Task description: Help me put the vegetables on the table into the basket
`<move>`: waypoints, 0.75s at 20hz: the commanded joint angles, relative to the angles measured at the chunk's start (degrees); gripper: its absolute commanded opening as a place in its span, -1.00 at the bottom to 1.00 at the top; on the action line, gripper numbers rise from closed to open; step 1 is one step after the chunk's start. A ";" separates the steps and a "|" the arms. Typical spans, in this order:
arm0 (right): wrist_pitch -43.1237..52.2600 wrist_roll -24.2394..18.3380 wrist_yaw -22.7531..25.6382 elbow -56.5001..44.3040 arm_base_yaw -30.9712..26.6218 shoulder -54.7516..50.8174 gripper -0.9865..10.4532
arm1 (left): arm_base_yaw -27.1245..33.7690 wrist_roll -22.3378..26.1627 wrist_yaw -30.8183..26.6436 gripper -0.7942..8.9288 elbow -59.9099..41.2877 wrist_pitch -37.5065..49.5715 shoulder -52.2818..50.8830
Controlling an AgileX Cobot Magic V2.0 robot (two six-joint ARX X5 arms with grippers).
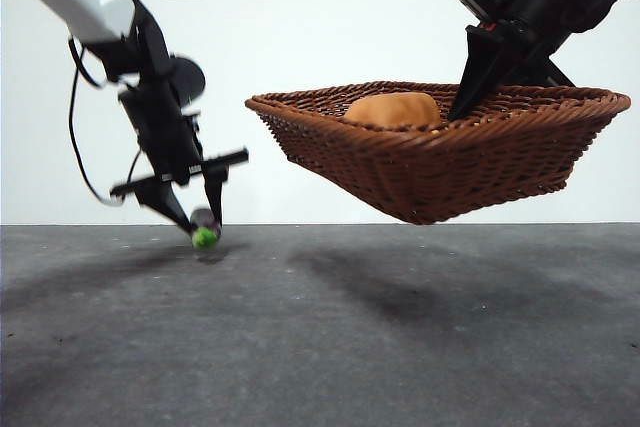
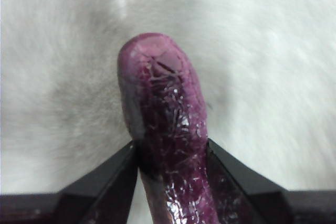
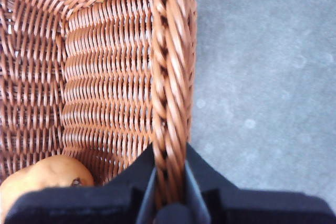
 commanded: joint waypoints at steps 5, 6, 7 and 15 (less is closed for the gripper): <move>2.12 5.53 1.70 0.26 0.07 -0.39 -0.85 | 1.53 16.35 11.69 -0.85 0.07 -7.41 -20.50; 2.43 6.64 1.70 0.26 0.07 -0.39 -0.85 | 1.75 16.81 13.35 -0.85 0.07 -8.76 -23.61; 2.40 7.21 1.73 0.26 0.20 -0.39 -0.85 | 1.81 17.46 14.43 -0.85 0.07 -10.51 -26.69; 5.95 14.32 4.90 0.15 7.21 -0.39 -0.85 | -2.84 15.21 22.84 -0.85 -10.38 -14.23 -48.35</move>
